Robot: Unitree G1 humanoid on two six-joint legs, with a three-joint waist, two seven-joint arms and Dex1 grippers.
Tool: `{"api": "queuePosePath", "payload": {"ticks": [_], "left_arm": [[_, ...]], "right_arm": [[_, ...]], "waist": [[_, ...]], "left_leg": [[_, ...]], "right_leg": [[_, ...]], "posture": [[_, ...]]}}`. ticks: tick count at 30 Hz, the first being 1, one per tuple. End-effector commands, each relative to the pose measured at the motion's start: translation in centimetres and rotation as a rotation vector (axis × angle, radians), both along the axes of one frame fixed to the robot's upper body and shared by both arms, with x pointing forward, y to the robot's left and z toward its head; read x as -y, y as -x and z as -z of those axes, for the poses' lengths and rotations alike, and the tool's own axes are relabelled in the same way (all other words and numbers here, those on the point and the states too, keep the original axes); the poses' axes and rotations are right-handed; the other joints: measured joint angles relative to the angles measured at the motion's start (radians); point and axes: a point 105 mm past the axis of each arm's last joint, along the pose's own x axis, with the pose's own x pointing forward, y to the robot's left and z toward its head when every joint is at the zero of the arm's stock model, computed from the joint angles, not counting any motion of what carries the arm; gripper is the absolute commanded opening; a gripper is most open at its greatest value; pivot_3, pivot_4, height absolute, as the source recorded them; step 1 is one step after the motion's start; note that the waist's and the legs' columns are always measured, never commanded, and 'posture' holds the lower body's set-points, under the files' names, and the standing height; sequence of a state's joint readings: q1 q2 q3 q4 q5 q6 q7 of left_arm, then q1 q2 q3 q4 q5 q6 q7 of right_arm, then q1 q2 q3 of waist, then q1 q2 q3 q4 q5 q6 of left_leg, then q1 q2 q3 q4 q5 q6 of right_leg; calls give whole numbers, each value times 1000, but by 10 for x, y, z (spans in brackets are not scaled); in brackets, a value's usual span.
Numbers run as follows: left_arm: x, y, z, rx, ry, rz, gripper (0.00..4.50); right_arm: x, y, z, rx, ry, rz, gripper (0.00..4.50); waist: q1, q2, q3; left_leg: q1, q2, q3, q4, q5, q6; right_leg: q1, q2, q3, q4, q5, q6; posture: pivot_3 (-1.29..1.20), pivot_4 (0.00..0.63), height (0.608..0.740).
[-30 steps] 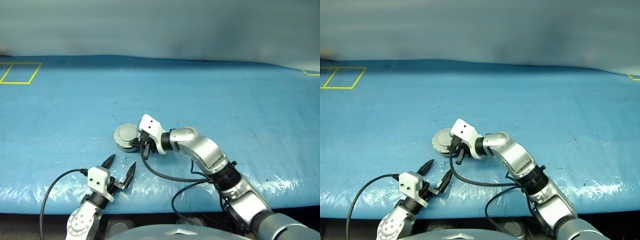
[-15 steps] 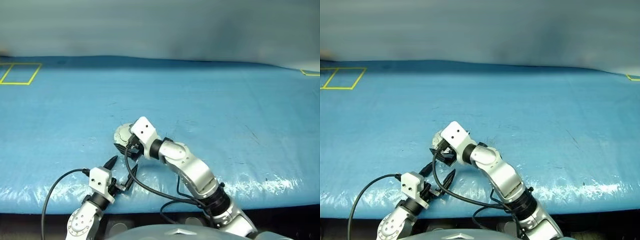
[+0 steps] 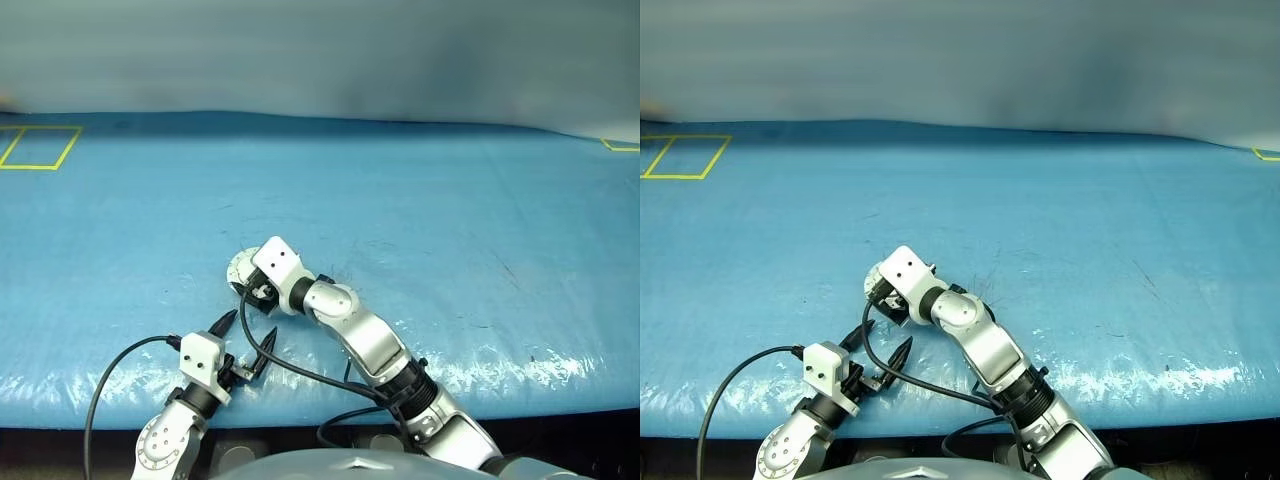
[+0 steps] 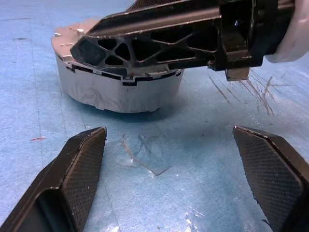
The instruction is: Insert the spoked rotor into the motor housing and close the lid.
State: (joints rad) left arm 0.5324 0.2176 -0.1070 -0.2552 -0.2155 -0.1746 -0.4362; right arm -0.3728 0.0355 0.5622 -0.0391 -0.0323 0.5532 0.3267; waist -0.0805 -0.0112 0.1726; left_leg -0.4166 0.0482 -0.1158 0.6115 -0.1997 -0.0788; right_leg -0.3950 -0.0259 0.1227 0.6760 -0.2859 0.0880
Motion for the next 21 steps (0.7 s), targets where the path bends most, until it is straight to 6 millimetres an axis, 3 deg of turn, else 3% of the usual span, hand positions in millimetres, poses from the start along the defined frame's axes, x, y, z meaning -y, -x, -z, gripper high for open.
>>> {"api": "queuePosePath", "payload": {"ticks": [1,14,21], "left_arm": [[2,-2,-13,50,9,-1,4500],[1,-3,-13,54,4,10,4500],[0,-4,-13,51,-2,11,4500]], "right_arm": [[-2,2,-1,23,3,-19,3021],[2,-4,1,-6,66,-12,3024],[6,-7,4,60,183,-34,3024]], "waist": [[0,0,0],[-1,0,0],[1,0,0]], "left_leg": [[0,0,0,0,0,0],[1,0,0,0,0,0],[1,0,0,0,0,0]], "right_leg": [[0,0,0,0,0,0],[1,0,0,0,0,0],[1,0,0,0,0,0]], "posture": [[0,150,740],[0,150,740],[0,150,740]]}}
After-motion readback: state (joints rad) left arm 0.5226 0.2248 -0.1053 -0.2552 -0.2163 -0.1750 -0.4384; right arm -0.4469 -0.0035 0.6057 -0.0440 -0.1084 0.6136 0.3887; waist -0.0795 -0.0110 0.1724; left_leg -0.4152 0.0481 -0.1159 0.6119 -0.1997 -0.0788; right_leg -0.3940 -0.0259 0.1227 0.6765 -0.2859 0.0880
